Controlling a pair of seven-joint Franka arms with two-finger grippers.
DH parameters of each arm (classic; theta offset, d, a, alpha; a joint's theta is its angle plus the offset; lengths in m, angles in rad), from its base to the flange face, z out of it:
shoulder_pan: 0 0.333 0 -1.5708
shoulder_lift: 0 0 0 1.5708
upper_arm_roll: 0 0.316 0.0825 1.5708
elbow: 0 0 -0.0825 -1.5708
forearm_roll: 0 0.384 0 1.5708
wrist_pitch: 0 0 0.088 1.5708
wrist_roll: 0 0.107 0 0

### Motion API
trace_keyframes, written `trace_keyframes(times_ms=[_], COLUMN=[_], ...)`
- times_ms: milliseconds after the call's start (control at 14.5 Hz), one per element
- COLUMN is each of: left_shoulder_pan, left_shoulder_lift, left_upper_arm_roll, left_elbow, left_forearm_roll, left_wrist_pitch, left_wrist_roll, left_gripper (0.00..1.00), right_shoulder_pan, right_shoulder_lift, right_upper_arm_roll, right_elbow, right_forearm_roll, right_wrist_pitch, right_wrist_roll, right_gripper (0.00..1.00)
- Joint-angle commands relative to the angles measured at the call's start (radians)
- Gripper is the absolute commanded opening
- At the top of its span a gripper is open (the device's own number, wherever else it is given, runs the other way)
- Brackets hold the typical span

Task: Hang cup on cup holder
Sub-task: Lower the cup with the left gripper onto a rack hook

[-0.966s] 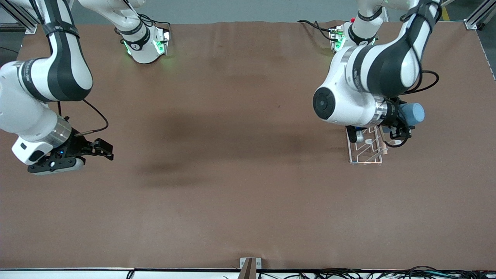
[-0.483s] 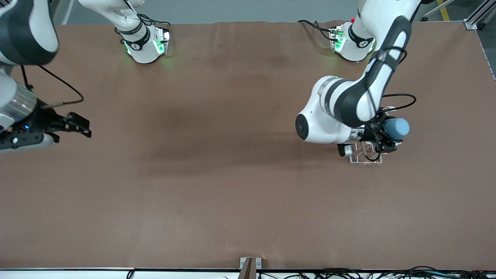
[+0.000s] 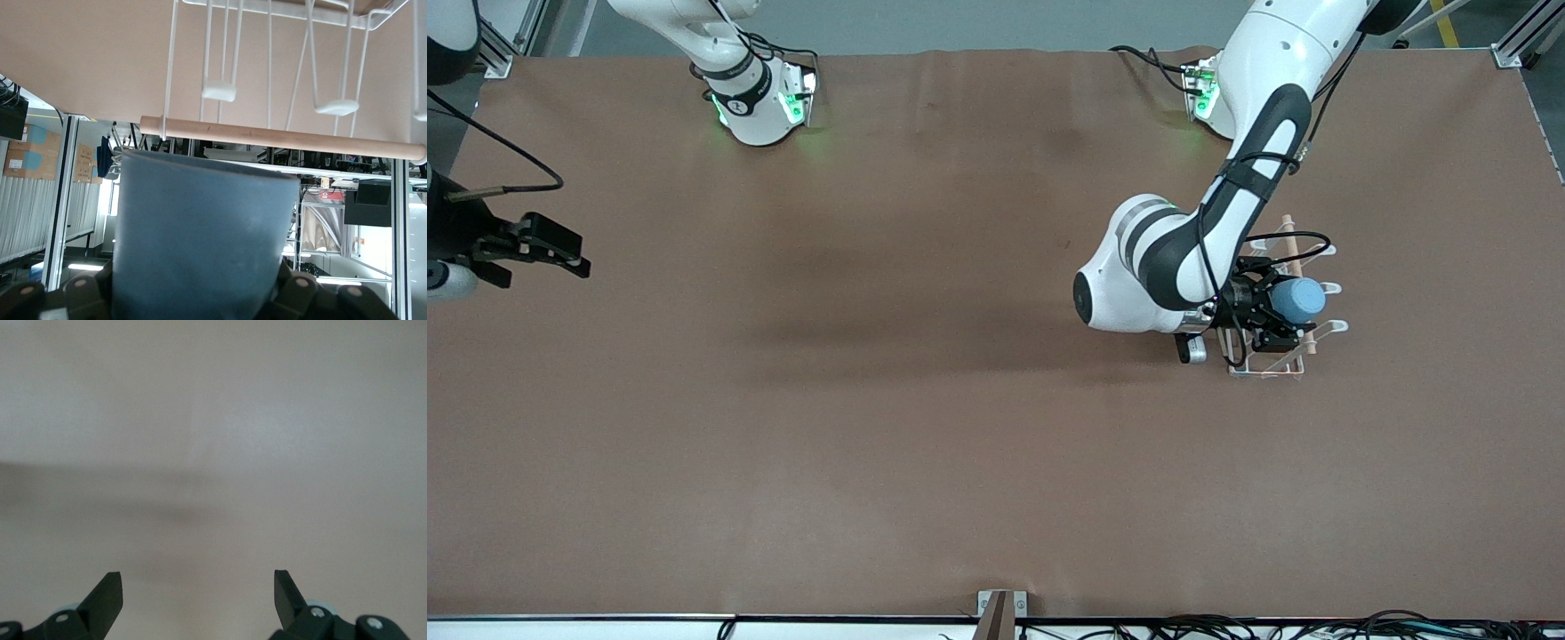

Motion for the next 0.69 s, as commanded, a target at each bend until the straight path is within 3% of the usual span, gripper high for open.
trace_keyframes(times_ms=[0, 621], left_shoulder_pan=[0.004, 0.009], left_shoulder_lift=[0.003, 0.059], left_upper_arm_roll=[-0.005, -0.005], left_elbow=[-0.022, -0.022], left_forearm_roll=[0.032, 0.052], left_wrist_pitch=[-0.010, 0.001], left_wrist_roll=[-0.028, -0.056], left_gripper=[0.62, 0.62], right_shoulder_pan=[-0.009, -0.032], right_shoulder_lift=[-0.106, -0.101], right_upper_arm_roll=[0.009, 0.011], right_elbow=[-0.134, -0.127], right_forearm_roll=[-0.013, -0.015], right_wrist_pitch=[0.017, 0.034], right_wrist_roll=[0.013, 0.012], right_gripper=[1.00, 1.00])
